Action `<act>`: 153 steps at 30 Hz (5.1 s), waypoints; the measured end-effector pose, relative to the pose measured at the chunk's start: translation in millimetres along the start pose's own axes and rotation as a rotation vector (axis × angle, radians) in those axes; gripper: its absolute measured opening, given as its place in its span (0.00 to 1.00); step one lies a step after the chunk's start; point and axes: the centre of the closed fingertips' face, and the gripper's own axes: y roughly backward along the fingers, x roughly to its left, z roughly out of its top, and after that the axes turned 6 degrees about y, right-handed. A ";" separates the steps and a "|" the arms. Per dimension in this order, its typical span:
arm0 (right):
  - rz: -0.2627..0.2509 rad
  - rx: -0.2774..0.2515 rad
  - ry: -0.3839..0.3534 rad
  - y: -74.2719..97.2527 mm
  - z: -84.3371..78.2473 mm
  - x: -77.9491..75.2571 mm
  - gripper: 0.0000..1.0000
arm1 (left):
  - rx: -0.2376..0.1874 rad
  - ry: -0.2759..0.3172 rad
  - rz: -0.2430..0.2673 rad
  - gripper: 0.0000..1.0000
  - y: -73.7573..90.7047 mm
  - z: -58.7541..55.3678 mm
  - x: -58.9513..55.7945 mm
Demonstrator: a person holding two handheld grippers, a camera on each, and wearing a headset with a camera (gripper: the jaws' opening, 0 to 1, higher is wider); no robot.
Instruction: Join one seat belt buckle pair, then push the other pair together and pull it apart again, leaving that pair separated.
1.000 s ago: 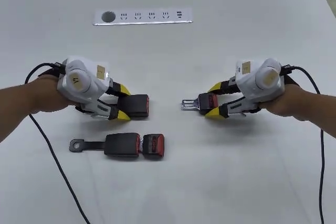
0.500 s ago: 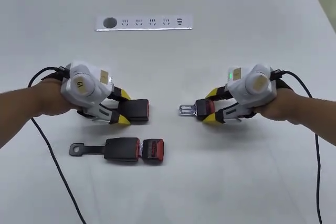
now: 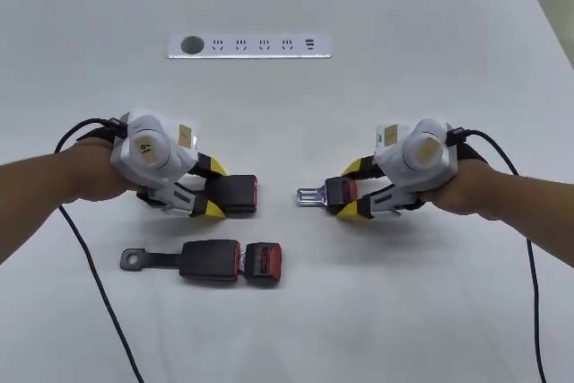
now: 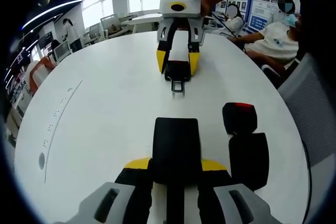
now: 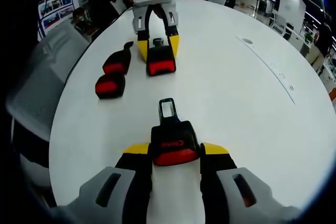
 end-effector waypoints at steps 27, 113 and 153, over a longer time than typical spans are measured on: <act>-0.003 -0.039 -0.008 -31.4 38.6 3.4 0.33 | 0.025 -0.009 -0.003 0.34 1.8 0.6 -1.0; -0.024 -0.084 0.001 -59.6 77.2 11.3 0.31 | 0.044 -0.024 -0.019 0.33 -0.7 -1.2 1.7; -0.026 -0.092 -0.010 -39.9 48.4 10.3 0.32 | 0.051 -0.015 -0.009 0.34 -1.0 -1.5 1.2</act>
